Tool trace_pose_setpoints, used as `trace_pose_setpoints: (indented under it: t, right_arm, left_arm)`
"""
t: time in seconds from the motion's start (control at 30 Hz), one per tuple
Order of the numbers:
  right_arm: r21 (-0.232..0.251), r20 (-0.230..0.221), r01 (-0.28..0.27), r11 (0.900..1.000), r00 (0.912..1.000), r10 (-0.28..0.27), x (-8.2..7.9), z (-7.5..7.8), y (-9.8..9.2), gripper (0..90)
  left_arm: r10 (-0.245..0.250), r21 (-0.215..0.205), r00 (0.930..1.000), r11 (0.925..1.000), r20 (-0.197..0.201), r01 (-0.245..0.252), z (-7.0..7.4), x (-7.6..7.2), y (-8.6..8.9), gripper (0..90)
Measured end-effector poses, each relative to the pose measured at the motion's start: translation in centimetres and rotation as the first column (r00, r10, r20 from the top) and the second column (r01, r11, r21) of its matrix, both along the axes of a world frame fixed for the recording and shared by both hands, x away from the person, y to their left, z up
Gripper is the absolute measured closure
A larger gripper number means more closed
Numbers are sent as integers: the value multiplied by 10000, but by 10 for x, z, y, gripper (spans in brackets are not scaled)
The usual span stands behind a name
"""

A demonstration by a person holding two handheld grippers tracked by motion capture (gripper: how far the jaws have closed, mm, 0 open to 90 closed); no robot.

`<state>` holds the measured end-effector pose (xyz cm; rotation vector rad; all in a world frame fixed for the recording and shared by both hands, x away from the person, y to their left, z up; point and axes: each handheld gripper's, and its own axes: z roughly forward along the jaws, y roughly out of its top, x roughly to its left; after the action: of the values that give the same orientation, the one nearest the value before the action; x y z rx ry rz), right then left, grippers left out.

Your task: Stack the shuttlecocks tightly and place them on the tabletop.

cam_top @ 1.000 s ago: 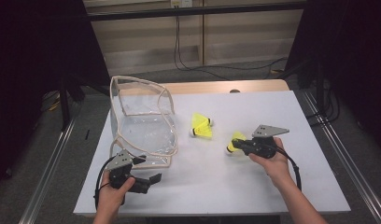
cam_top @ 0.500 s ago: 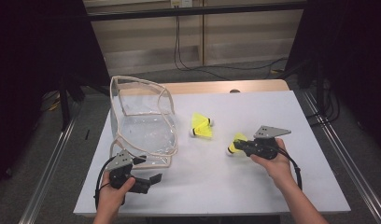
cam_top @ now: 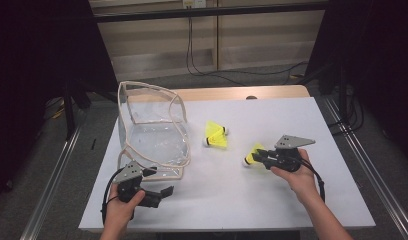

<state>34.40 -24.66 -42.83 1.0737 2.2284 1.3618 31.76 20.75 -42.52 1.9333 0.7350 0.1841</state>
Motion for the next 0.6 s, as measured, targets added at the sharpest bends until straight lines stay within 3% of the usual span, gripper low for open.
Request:
trace_pose_setpoints:
  t: [0.6]
  right_arm:
    - [6,-27,157,9999,9999,-157,-4,5,-9,634]
  left_arm:
    - [9,-22,10000,10000,-15,-9,1,-1,0,36]
